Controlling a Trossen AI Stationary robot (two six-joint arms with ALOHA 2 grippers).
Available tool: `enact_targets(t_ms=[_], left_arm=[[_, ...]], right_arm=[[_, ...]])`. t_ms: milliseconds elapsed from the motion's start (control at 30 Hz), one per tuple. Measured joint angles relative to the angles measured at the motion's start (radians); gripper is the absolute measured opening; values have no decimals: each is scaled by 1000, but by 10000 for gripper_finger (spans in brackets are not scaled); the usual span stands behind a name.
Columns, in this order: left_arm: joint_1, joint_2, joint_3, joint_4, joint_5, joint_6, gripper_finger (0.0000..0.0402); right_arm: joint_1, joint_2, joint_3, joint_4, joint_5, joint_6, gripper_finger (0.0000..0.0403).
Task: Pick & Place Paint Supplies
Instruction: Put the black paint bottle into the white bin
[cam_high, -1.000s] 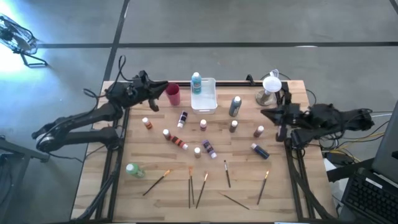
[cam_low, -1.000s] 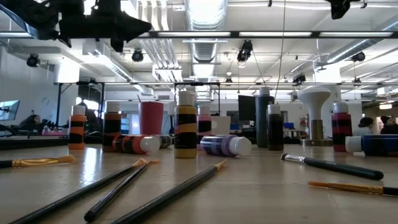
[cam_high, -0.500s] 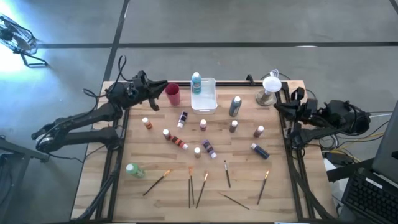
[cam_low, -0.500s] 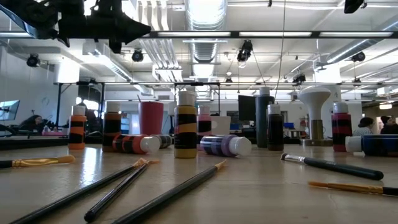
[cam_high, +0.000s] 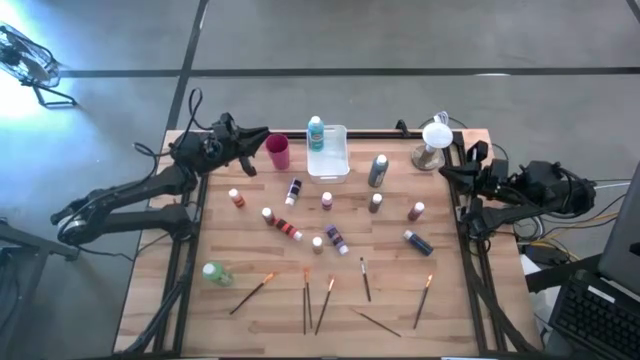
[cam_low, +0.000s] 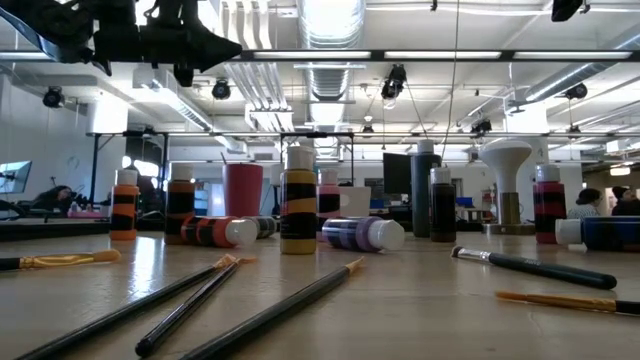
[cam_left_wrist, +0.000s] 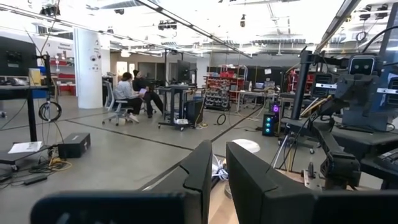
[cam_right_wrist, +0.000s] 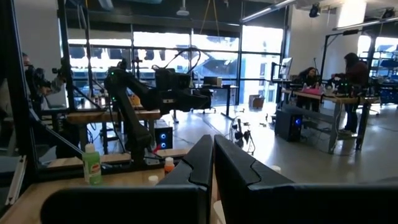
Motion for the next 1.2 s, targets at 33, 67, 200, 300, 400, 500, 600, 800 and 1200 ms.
enact_targets(t_ms=[33, 67, 200, 300, 400, 500, 600, 800, 1200], left_arm=[[0, 0, 0, 0, 0, 1, 53], [0, 0, 0, 0, -3, 1, 53], [0, 0, 0, -2, -6, 1, 53], [0, 0, 0, -7, -6, 0, 53], [0, 0, 0, -6, -6, 0, 53], [0, 0, 0, -7, -6, -1, 53], [-1, -3, 0, -19, 10, 0, 53], [-57, -63, 0, -121, 22, 89, 53], [-460, -240, 172, -812, -482, 178, 53]], right_arm=[[0, 1, 0, 0, 0, 1, 13], [0, 2, 0, 0, 0, 4, 13], [0, 2, 0, 0, 0, 3, 13], [0, 2, 0, 0, 0, 3, 13], [0, 2, 0, 0, 0, 0, 13], [0, 2, 0, 0, 0, 4, 13], [0, 2, 0, 0, 0, 3, 13], [0, 2, 0, 0, 0, 0, 13], [0, 2, -1, 9, 0, -25, 13]])
